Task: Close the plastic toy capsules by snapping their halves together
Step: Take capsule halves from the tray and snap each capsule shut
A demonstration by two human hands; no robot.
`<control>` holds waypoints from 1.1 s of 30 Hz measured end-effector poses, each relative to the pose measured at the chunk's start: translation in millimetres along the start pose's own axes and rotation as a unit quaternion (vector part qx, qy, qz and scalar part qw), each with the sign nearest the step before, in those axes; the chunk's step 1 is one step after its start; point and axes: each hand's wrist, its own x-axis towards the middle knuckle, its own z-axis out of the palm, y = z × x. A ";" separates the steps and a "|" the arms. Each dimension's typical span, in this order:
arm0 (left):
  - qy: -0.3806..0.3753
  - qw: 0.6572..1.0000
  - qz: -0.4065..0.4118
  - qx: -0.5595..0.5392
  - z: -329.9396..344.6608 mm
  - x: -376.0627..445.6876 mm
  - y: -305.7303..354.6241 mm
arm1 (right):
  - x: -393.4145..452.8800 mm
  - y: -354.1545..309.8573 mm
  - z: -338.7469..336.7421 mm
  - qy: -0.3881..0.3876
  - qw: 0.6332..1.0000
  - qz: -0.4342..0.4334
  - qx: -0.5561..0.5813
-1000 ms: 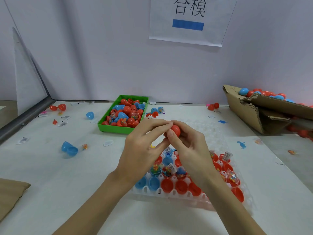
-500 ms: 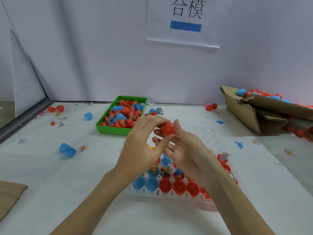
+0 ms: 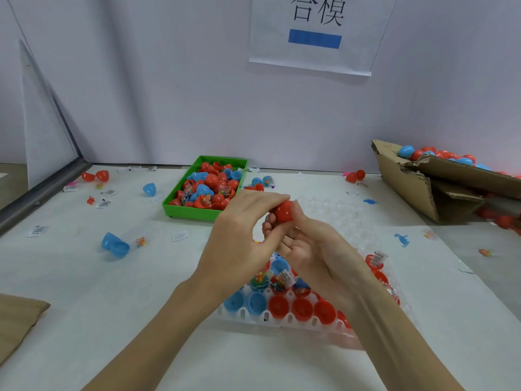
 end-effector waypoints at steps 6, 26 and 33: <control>-0.009 1.000 -0.008 -0.003 1.3 -0.5 -2.5 | 0.7 -1.0 -2.7 0.014 1.000 0.015 0.001; 0.018 0.994 -0.074 -0.077 -0.6 0.0 0.6 | 0.4 11.9 10.0 0.140 0.889 -0.216 -0.378; 0.033 0.997 -0.052 -0.049 1.9 -2.6 2.3 | -3.8 6.8 5.8 0.128 0.840 -0.260 -0.458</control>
